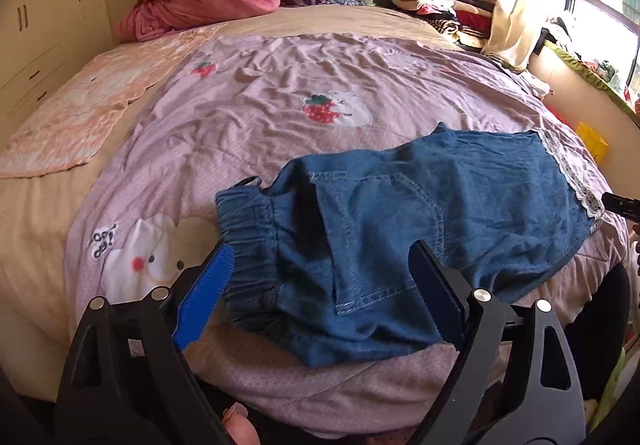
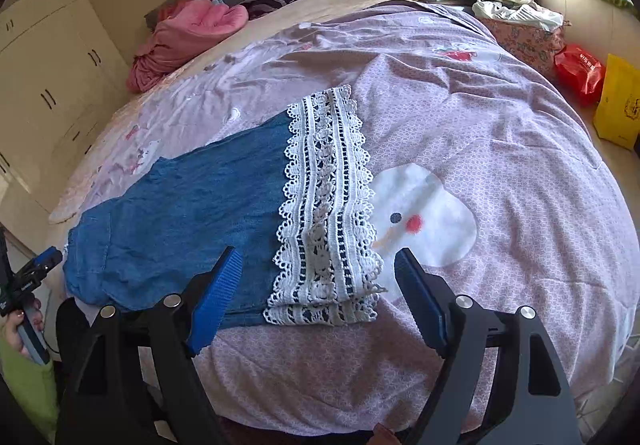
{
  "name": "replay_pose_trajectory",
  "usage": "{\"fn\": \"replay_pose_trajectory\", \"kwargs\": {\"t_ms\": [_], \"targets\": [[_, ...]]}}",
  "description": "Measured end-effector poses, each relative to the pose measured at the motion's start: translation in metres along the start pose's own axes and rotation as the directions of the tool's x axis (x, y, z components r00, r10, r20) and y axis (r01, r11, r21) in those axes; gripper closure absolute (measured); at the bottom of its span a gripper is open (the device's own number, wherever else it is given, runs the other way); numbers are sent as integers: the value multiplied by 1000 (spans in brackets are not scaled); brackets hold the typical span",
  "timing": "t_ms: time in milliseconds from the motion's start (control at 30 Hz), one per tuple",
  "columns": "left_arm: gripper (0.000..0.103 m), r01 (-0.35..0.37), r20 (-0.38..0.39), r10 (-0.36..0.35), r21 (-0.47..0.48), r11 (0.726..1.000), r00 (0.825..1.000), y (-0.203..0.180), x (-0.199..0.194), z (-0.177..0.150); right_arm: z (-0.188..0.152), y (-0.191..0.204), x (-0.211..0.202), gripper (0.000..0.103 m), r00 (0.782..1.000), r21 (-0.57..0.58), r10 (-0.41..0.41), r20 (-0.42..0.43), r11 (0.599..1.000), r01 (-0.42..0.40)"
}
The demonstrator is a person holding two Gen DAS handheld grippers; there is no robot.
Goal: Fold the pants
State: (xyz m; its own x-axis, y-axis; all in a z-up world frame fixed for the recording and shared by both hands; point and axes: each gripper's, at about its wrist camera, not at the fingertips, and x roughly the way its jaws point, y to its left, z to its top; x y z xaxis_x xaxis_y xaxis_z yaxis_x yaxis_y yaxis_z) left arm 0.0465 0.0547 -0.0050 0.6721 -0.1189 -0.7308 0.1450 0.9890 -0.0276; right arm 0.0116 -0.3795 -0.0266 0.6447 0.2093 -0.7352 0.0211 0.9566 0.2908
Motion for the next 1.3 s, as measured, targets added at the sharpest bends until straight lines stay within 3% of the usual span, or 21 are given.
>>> {"fn": "replay_pose_trajectory", "kwargs": {"t_ms": [167, 367, 500, 533, 567, 600, 667, 700, 867, 1033, 1300], "targets": [[20, -15, -30, 13, -65, 998, 999, 24, 0, -17, -5, 0, 6, 25, 1000, 3, -17, -13, 1000, 17], [20, 26, -61, -31, -77, 997, 998, 24, 7, -24, -4, 8, 18, 25, 998, -17, -52, -28, 999, 51], [21, 0, -83, -8, -98, 995, 997, 24, 22, -25, -5, 11, 23, 25, 997, -30, -71, -32, 997, 70], [24, 5, -88, -15, -108, 994, 996, 25, 26, -26, -5, 11, 23, 25, 997, -30, -68, -30, 997, 67], [45, 12, -94, -23, -116, 993, 995, 25, 30, -26, -5, 11, 24, 25, 997, -29, -70, -28, 997, 69], [54, 6, -100, -18, -122, 993, 995, 25, 34, -27, -5, 12, 24, 26, 997, -32, -73, -29, 997, 73], [65, 4, -95, -16, -122, 993, 995, 26, 36, -25, -5, 13, 26, 38, 996, -46, -90, -28, 995, 89], [67, 10, -85, -20, -124, 992, 996, 27, 34, -23, -5, 14, 26, 39, 994, -52, -102, -29, 994, 100], [68, -4, -28, 1, -80, 997, 1000, 33, 20, -7, -5, 15, 21, 40, 994, -71, -112, -13, 991, 111], [65, -37, -57, 33, -66, 997, 998, 35, 36, -18, -16, 10, 34, 41, 989, -74, -136, -52, 988, 132], [46, -68, -78, 62, -75, 995, 995, 40, 44, -23, -22, 10, 39, 42, 988, -84, -143, -51, 987, 138]]}}
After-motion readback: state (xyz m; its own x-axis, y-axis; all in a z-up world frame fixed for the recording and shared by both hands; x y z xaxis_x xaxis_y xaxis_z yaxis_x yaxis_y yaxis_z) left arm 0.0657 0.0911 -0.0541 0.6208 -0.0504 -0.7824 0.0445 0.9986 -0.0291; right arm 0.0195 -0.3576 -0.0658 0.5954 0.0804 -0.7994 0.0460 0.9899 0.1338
